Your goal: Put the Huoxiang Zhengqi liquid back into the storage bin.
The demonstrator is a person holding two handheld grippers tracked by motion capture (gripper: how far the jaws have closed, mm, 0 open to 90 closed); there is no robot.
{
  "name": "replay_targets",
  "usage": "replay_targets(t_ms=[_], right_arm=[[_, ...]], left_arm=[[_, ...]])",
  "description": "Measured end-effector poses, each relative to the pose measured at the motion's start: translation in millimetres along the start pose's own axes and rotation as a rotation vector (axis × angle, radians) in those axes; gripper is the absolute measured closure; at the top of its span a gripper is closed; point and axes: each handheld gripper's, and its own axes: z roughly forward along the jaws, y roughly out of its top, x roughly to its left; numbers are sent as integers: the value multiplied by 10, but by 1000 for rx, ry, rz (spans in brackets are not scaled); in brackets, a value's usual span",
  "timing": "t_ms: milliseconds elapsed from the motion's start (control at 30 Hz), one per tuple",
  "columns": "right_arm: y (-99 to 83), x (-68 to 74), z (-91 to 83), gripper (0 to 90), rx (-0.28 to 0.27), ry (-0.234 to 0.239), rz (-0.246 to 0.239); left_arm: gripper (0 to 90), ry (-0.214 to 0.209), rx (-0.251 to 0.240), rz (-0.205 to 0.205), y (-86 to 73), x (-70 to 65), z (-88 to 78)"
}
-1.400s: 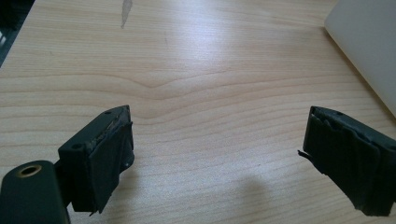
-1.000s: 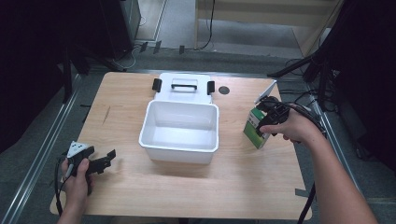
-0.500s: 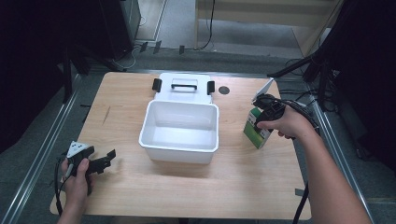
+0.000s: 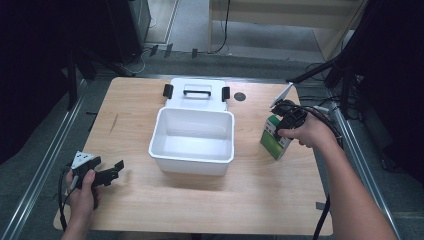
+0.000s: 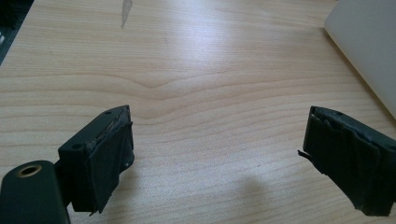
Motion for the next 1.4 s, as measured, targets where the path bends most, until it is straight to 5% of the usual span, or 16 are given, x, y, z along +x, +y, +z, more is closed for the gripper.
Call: replay_targets(t_ms=[567,1400], right_arm=[[-59,144,-424,646,-180,-5,-91],[-9,449,-1035,649,-342,52,-246]], left_arm=[[92,2,0,2,-1,-3,-1],[92,3,-1,3,0,-3,-2]])
